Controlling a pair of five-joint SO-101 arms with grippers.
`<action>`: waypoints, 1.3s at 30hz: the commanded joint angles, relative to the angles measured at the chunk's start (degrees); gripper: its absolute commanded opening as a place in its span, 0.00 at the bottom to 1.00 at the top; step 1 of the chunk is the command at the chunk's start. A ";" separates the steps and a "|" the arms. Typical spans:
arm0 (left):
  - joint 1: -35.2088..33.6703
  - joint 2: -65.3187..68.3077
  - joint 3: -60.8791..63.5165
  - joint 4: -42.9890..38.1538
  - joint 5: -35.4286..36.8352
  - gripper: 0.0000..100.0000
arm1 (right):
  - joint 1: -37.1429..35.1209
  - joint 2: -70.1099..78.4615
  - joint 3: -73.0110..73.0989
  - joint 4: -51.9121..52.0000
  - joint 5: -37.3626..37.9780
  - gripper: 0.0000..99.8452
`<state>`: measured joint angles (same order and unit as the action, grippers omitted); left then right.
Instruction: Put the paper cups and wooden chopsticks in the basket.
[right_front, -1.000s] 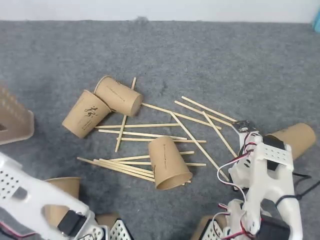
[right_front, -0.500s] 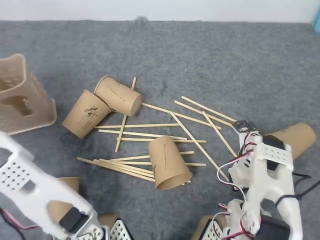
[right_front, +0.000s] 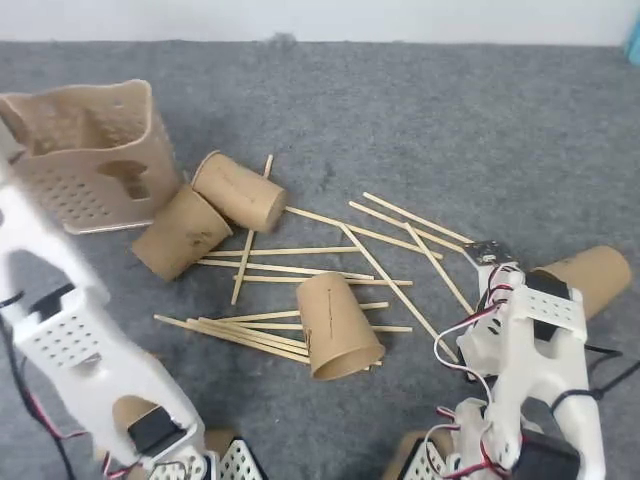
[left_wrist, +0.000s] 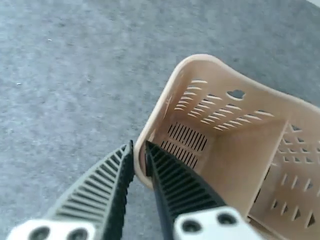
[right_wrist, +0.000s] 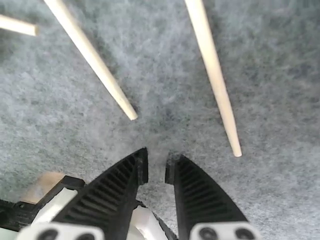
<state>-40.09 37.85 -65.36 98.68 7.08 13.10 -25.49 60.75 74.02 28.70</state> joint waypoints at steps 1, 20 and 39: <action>5.80 -3.60 1.36 1.76 0.62 0.01 | -0.48 -1.89 -0.18 -0.31 0.97 0.07; 8.35 -4.04 1.36 2.02 -3.96 0.27 | -0.48 -1.80 -0.18 -0.40 0.97 0.07; -0.53 -44.66 50.15 0.53 -21.36 0.30 | -0.48 -1.80 -0.18 -0.40 0.97 0.07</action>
<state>-38.15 2.51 -25.27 98.86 -10.24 13.10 -25.49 60.75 74.02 28.70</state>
